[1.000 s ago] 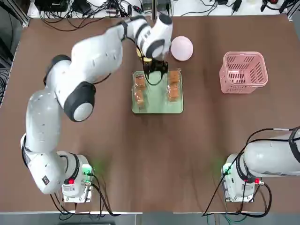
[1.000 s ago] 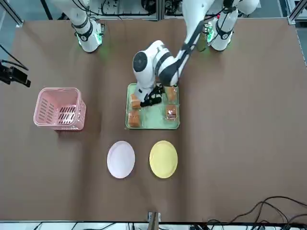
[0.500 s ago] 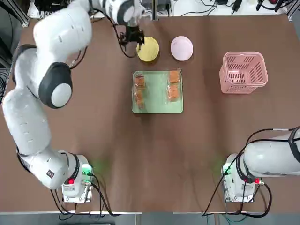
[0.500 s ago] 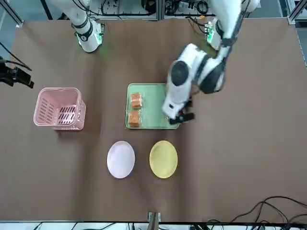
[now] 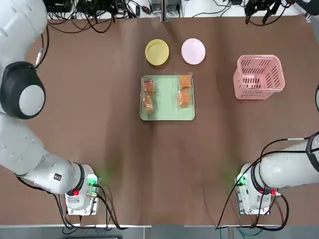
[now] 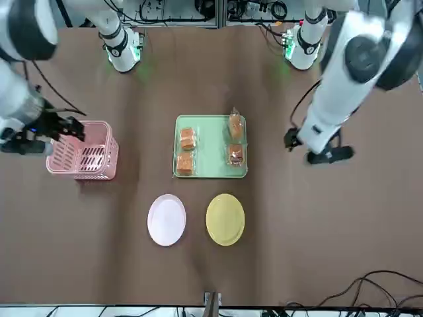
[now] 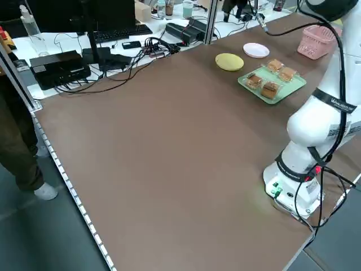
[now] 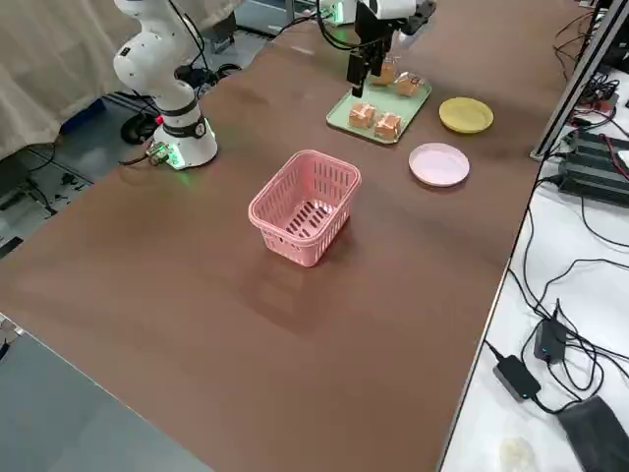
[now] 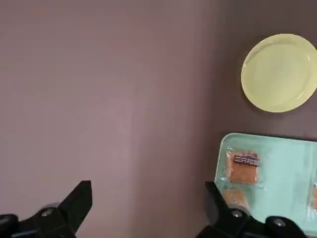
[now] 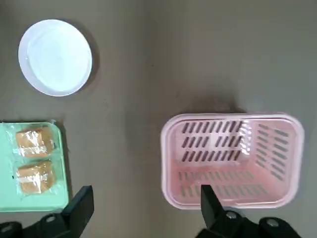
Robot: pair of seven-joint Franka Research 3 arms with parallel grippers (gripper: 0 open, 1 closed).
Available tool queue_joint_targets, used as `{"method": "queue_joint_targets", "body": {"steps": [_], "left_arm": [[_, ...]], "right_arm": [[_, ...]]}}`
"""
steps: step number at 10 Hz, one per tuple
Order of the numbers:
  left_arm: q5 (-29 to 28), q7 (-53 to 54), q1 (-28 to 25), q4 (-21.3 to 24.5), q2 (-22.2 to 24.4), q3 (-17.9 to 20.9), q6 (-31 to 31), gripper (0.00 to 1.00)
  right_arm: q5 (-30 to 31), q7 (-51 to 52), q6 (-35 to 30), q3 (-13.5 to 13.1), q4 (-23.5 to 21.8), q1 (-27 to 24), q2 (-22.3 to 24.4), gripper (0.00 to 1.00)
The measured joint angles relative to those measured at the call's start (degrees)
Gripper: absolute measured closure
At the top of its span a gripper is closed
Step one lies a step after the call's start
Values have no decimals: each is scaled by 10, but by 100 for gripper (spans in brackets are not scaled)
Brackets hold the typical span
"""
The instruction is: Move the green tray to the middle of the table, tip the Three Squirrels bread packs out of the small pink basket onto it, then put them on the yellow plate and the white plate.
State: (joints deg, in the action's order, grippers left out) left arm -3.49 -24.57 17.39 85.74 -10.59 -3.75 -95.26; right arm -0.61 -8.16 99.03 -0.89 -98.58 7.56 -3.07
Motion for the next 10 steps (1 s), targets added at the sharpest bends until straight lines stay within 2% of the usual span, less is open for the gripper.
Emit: {"method": "queue_joint_targets", "body": {"steps": [2,4,5,7,8,10], "left_arm": [[12,43,-43,-4,22,-6,16,0],[43,119,-132,0,38,-41,19,0],[52,141,-170,19,52,-61,11,0],[54,143,-172,118,82,-75,-76,0],[55,140,-168,165,85,-92,-110,0],[55,124,-162,220,59,-139,-181,0]], "right_arm": [[0,-14,60,1,-44,25,-2,5],[-1,-36,135,1,-101,53,-5,5],[-1,-69,177,2,-129,77,-11,6],[-1,-149,249,3,-166,136,-45,5],[-1,-173,267,3,-170,158,-65,5],[-1,-221,300,3,-174,200,-99,5]]}}
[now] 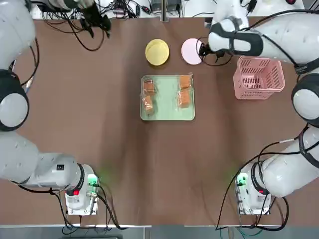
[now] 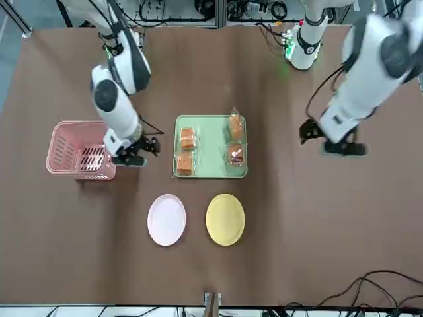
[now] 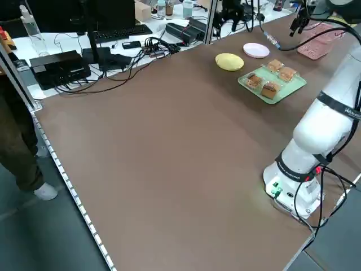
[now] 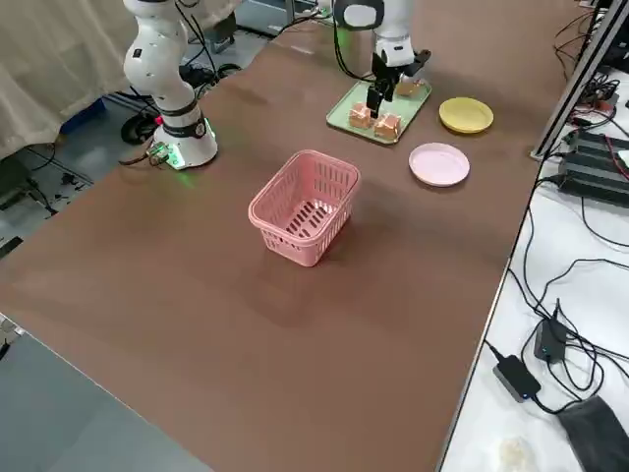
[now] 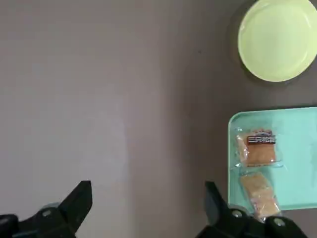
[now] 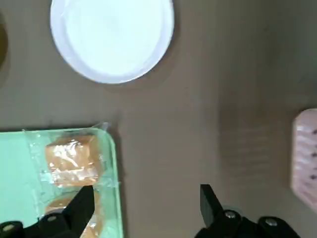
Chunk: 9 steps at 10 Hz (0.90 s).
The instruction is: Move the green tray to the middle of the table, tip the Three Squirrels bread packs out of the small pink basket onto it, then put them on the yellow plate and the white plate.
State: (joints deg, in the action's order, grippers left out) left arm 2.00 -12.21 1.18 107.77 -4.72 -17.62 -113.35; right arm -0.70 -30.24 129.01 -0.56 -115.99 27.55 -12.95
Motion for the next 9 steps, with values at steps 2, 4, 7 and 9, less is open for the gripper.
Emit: {"method": "queue_joint_targets", "body": {"steps": [2,4,7,9], "left_arm": [[0,-45,3,43,-36,-33,-108,0],[-9,-133,26,57,-86,-58,-179,0],[-81,-339,111,28,-174,-60,-232,0],[-132,-428,146,-15,-235,-59,-237,0]], "right_arm": [[0,-58,36,0,-8,48,-34,5],[0,-97,61,0,-18,86,-63,5],[0,-112,89,0,-33,110,-77,5],[0,-123,103,0,-36,125,-87,5]]}}
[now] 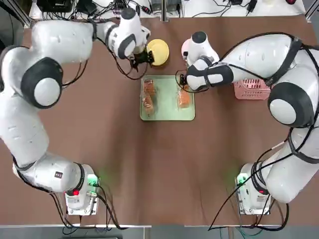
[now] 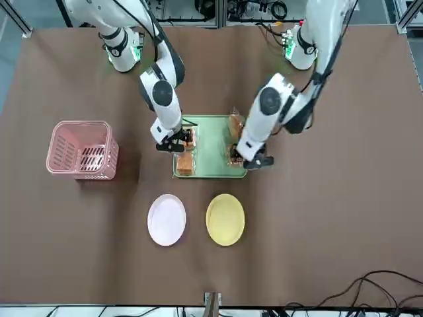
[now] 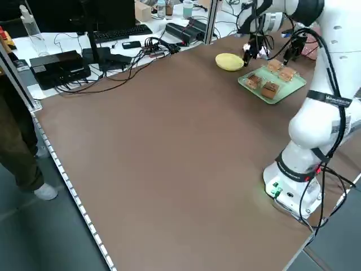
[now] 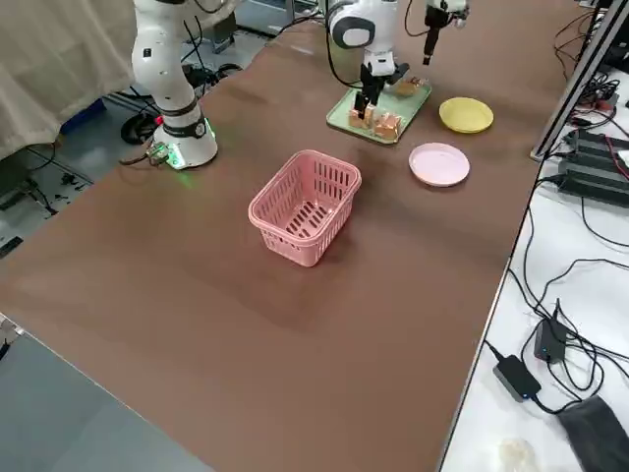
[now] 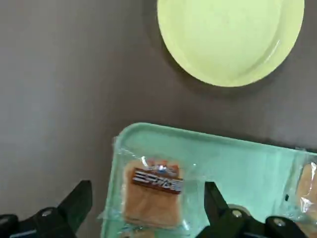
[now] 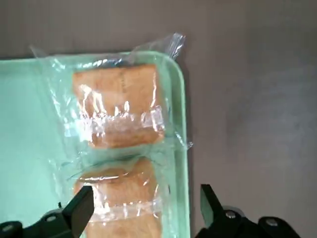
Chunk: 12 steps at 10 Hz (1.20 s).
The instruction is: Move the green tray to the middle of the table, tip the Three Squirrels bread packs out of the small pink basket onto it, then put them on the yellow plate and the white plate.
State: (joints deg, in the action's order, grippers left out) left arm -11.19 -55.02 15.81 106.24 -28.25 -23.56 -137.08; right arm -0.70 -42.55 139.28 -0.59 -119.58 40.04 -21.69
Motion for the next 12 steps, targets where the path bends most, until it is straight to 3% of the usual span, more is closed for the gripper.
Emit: {"method": "queue_joint_targets", "body": {"steps": [2,8,12], "left_arm": [[-12,-18,6,-22,-28,0,-6,0],[-31,-27,35,-21,-76,7,-45,0],[-32,-27,33,-18,-78,10,-45,0]], "right_arm": [[0,-1,2,0,0,11,-1,5],[0,-4,78,0,-32,27,-22,4],[0,-20,108,0,-32,44,-44,4]]}}
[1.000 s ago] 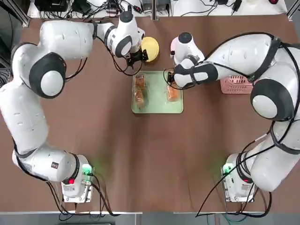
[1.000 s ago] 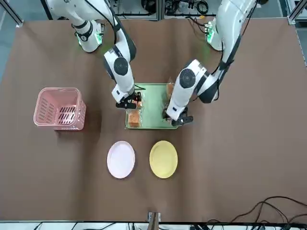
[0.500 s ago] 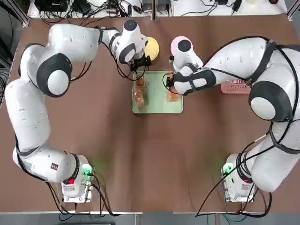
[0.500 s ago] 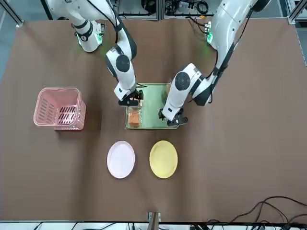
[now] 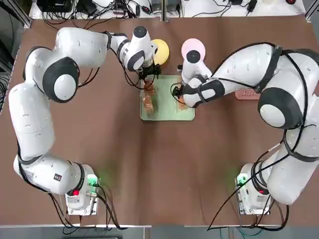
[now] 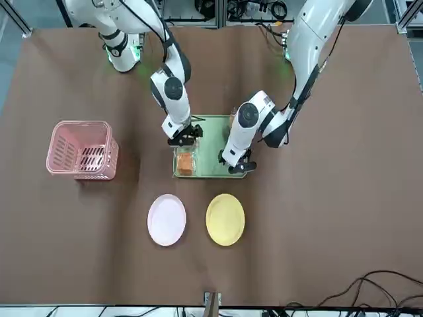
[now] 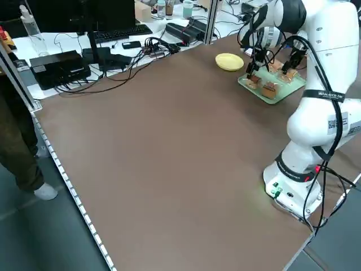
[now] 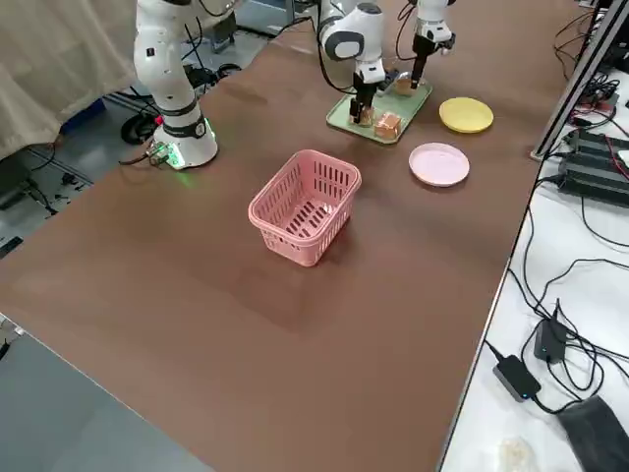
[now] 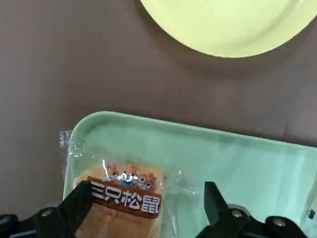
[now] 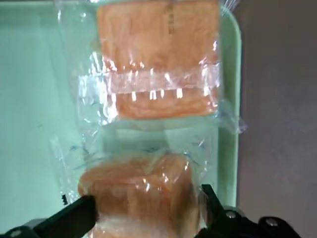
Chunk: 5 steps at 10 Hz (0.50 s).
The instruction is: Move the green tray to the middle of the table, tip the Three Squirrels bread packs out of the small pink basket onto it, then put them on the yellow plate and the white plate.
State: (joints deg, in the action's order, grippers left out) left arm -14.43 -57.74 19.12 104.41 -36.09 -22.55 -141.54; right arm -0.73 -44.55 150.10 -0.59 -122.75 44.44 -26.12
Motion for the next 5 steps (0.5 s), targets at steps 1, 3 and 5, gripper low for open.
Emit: {"method": "queue_joint_targets", "body": {"steps": [1,3,5], "left_arm": [[-4,0,-1,0,0,0,0,0],[-14,0,-5,6,0,1,0,0],[-16,1,-4,13,2,1,0,0]], "right_arm": [[0,-1,0,0,0,1,-1,5],[0,-1,0,-1,0,1,-1,5],[0,-3,1,-1,0,2,-1,5]]}}
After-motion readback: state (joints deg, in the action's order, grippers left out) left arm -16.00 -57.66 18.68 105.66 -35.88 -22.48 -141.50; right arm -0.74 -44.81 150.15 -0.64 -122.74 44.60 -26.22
